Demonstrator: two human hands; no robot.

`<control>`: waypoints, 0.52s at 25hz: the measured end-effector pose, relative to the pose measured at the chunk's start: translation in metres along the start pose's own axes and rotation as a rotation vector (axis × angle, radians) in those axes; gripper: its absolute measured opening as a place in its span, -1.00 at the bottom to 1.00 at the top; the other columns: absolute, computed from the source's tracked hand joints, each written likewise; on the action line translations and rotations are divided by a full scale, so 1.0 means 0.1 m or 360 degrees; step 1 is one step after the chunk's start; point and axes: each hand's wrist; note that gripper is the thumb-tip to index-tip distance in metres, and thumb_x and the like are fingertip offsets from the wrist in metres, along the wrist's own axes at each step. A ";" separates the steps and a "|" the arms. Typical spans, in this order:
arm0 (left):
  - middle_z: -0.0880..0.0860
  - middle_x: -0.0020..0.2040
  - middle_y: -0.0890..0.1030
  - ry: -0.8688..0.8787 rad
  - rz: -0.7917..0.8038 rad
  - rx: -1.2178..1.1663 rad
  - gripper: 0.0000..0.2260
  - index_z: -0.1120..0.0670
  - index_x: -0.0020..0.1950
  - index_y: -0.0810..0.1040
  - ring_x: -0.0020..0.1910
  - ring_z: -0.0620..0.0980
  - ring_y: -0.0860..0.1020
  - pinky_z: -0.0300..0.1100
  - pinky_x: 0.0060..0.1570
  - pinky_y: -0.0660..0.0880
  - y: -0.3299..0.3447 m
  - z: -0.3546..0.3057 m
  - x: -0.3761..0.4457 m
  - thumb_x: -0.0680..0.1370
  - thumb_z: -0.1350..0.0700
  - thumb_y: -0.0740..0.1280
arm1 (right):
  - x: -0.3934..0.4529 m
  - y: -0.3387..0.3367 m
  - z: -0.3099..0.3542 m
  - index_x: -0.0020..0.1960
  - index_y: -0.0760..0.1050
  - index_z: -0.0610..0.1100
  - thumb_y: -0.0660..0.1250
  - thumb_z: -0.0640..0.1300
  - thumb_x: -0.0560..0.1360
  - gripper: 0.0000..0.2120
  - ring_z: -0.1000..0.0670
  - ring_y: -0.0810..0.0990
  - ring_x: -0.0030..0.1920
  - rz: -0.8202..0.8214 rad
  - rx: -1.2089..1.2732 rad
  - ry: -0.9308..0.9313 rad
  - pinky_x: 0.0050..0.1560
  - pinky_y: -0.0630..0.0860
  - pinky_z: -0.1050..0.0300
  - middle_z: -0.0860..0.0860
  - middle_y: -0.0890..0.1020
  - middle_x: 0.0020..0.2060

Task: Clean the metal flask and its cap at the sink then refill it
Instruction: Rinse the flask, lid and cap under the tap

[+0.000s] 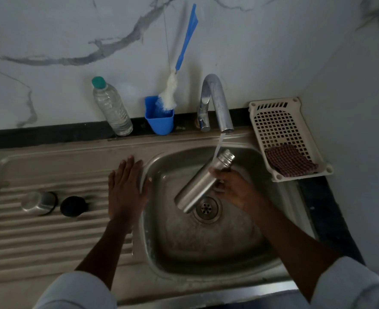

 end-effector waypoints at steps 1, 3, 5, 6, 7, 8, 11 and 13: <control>0.01 0.71 0.15 -0.0009 0.0007 -0.0015 -0.39 -0.06 0.65 0.26 0.69 0.06 0.08 0.16 0.64 0.04 0.00 0.01 0.01 0.67 -0.31 0.01 | 0.02 0.00 -0.04 0.16 0.60 -0.12 0.52 -0.08 0.43 -0.67 -0.20 0.64 0.15 -0.0018 0.0241 0.0098 0.27 0.55 -0.26 -0.13 0.69 0.06; 0.00 0.71 0.15 -0.0016 -0.0002 -0.0011 -0.39 -0.06 0.65 0.27 0.69 0.05 0.08 0.16 0.64 0.06 0.02 -0.01 0.01 0.67 -0.31 0.02 | 0.08 0.02 -0.10 0.26 0.56 -0.17 0.50 0.04 0.46 -0.54 -0.29 0.60 0.24 -0.0070 0.0638 0.0162 0.30 0.49 -0.36 -0.21 0.68 0.16; 0.00 0.70 0.16 -0.0024 -0.0017 0.0002 -0.40 -0.05 0.65 0.27 0.69 0.04 0.09 0.16 0.63 0.08 0.04 -0.01 0.00 0.67 -0.29 0.04 | 0.10 0.08 -0.18 0.32 0.52 -0.18 0.51 0.13 0.45 -0.43 -0.34 0.59 0.26 -0.0103 0.0896 0.0177 0.29 0.50 -0.37 -0.27 0.66 0.20; 0.00 0.70 0.16 -0.0020 -0.0017 -0.0001 -0.40 -0.05 0.65 0.27 0.69 0.04 0.09 0.16 0.63 0.09 0.04 0.00 0.01 0.66 -0.28 0.05 | 0.11 0.11 -0.22 0.33 0.52 -0.18 0.51 0.16 0.45 -0.40 -0.34 0.59 0.26 -0.0126 0.0988 0.0180 0.29 0.50 -0.35 -0.27 0.66 0.20; 0.00 0.70 0.17 -0.0018 -0.0017 -0.0006 -0.40 -0.05 0.65 0.27 0.69 0.04 0.10 0.16 0.62 0.10 0.05 0.00 0.01 0.66 -0.28 0.06 | 0.11 0.13 -0.24 0.33 0.51 -0.18 0.51 0.19 0.44 -0.39 -0.33 0.59 0.25 -0.0161 0.1060 0.0184 0.27 0.53 -0.32 -0.27 0.66 0.20; 0.00 0.70 0.18 -0.0015 -0.0022 -0.0010 -0.40 -0.05 0.65 0.28 0.68 0.04 0.11 0.15 0.62 0.11 0.05 0.00 0.01 0.65 -0.28 0.07 | 0.11 0.15 -0.25 0.33 0.51 -0.19 0.50 0.21 0.44 -0.37 -0.31 0.60 0.24 -0.0186 0.1122 0.0190 0.21 0.57 -0.28 -0.27 0.65 0.20; 0.00 0.69 0.20 -0.0015 -0.0047 -0.0033 -0.41 -0.06 0.63 0.31 0.68 0.05 0.15 0.15 0.60 0.15 0.06 0.02 0.03 0.64 -0.27 0.09 | 0.14 0.17 -0.28 0.36 0.51 -0.21 0.45 0.28 0.45 -0.30 -0.26 0.63 0.11 -0.0246 0.1309 0.0256 -0.04 0.65 -0.13 -0.25 0.64 0.16; 0.00 0.69 0.21 0.0002 -0.0058 -0.0048 -0.42 -0.05 0.63 0.32 0.67 0.05 0.16 0.15 0.59 0.17 0.05 0.03 0.03 0.64 -0.25 0.11 | 0.19 0.16 -0.31 0.40 0.49 -0.22 0.44 0.28 0.46 -0.28 -0.25 0.63 0.04 -0.0279 0.1478 0.0296 -0.15 0.66 -0.05 -0.26 0.63 0.14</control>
Point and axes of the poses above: each hand's wrist, its own x-axis towards the middle knuckle, its own y-axis out of the palm, z = x × y
